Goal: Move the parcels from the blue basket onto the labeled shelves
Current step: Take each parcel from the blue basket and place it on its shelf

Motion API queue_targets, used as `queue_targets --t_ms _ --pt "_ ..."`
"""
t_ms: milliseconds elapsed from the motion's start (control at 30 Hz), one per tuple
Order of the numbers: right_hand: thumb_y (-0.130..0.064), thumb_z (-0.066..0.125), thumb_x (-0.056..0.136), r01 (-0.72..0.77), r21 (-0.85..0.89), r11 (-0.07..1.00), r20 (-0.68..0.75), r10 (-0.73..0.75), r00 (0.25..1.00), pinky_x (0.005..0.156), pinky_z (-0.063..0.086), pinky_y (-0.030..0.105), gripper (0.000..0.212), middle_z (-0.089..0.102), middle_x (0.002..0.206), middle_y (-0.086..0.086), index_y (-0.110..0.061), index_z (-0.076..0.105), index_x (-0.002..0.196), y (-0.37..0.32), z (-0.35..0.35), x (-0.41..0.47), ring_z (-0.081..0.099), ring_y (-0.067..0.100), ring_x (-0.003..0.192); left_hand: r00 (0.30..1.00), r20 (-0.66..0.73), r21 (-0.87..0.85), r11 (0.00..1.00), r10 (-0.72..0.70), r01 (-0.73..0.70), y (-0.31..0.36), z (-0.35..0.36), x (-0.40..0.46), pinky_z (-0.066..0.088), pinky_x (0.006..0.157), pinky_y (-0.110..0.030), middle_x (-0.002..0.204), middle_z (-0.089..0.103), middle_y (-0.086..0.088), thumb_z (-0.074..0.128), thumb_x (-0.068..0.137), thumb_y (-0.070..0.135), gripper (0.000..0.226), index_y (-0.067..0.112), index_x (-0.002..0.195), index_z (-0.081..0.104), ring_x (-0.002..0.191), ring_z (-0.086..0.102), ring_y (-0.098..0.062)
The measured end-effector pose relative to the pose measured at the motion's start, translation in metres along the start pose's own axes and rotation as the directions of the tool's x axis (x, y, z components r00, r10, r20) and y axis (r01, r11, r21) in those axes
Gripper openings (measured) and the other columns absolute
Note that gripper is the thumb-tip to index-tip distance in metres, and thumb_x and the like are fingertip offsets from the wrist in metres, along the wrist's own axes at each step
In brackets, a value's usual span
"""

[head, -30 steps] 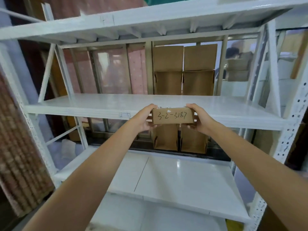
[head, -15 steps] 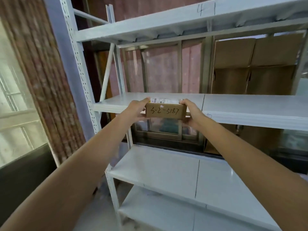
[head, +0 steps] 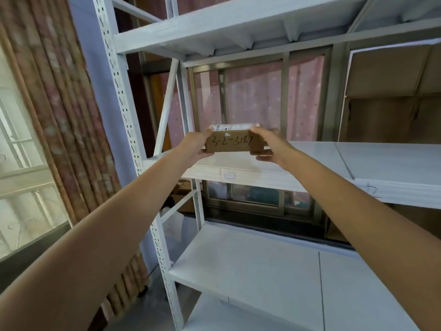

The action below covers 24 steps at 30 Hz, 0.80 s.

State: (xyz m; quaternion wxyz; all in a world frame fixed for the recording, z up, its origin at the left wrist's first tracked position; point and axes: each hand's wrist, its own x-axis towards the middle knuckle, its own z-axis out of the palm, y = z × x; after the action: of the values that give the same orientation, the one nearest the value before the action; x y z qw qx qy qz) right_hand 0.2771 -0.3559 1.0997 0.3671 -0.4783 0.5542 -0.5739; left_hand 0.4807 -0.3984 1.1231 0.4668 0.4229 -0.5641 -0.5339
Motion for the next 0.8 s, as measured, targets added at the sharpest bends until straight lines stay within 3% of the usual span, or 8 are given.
queue_targets --t_ms 133,267,400,500,633,800 --pt "-0.061 0.062 0.082 0.037 -0.17 0.985 -0.041 -0.045 0.998 0.071 0.052 0.029 0.057 0.056 0.105 -0.001 -0.026 0.04 0.12 0.019 0.003 0.039 0.064 0.017 0.093 1.0 0.008 0.04 0.999 0.011 -0.012 -0.013 -0.003 0.05 0.049 0.101 -0.042 0.117 0.065 -0.012 0.056 0.095 0.031 0.035 0.011 0.123 0.052 0.112 0.06 -0.026" --pt "-0.064 0.059 0.083 0.004 -0.244 0.97 -0.075 -0.023 0.997 0.09 0.051 0.038 0.065 0.055 0.122 0.003 -0.024 0.041 0.13 0.041 0.008 0.058 0.058 0.02 0.105 1.0 0.027 0.169 0.986 0.003 -0.007 -0.036 -0.006 0.085 0.048 0.097 -0.036 0.104 0.067 -0.002 0.056 0.093 0.042 0.025 0.019 0.104 0.058 0.095 0.061 -0.017" --pt "-0.064 0.057 0.084 -0.009 -0.343 0.939 -0.131 -0.038 0.991 0.105 0.044 0.046 0.069 0.053 0.134 0.003 -0.023 0.043 0.137 0.052 0.011 0.067 0.051 0.025 0.121 0.991 0.129 0.24 0.968 0.039 -0.069 -0.055 -0.016 0.11 0.043 0.1 -0.039 0.111 0.064 -0.004 0.054 0.093 0.046 0.03 0.021 0.109 0.055 0.113 0.056 -0.024" --pt "-0.066 0.056 0.082 -0.028 -0.368 0.929 -0.175 -0.04 0.984 0.102 0.045 0.042 0.071 0.056 0.133 0.002 -0.021 0.044 0.137 0.062 0.017 0.068 0.053 0.023 0.119 0.984 0.163 0.271 0.956 0.069 -0.112 -0.068 -0.023 0.125 0.042 0.097 -0.038 0.117 0.062 -0.006 0.054 0.091 0.052 0.032 0.022 0.103 0.057 0.114 0.055 -0.025" --pt "-0.067 0.056 0.081 -0.064 -0.48 0.875 -0.221 -0.05 0.974 0.094 0.048 0.036 0.074 0.06 0.126 0.001 -0.017 0.048 0.135 0.074 0.022 0.064 0.057 0.019 0.11 0.974 0.213 0.314 0.938 0.082 -0.147 -0.085 -0.025 0.139 0.039 0.097 -0.034 0.112 0.06 -0.001 0.049 0.092 0.055 0.05 0.014 0.119 0.059 0.107 0.053 -0.022" --pt "-0.06 0.057 0.084 -0.088 -0.465 0.881 -0.262 -0.042 0.964 0.093 0.051 0.036 0.061 0.064 0.122 0.001 -0.018 0.053 0.129 0.073 0.026 0.063 0.06 0.019 0.106 0.953 0.287 0.332 0.922 0.102 -0.199 -0.1 -0.028 0.147 0.038 0.088 -0.031 0.113 0.062 -0.005 0.046 0.092 0.058 0.051 0.014 0.115 0.058 0.106 0.056 -0.024"
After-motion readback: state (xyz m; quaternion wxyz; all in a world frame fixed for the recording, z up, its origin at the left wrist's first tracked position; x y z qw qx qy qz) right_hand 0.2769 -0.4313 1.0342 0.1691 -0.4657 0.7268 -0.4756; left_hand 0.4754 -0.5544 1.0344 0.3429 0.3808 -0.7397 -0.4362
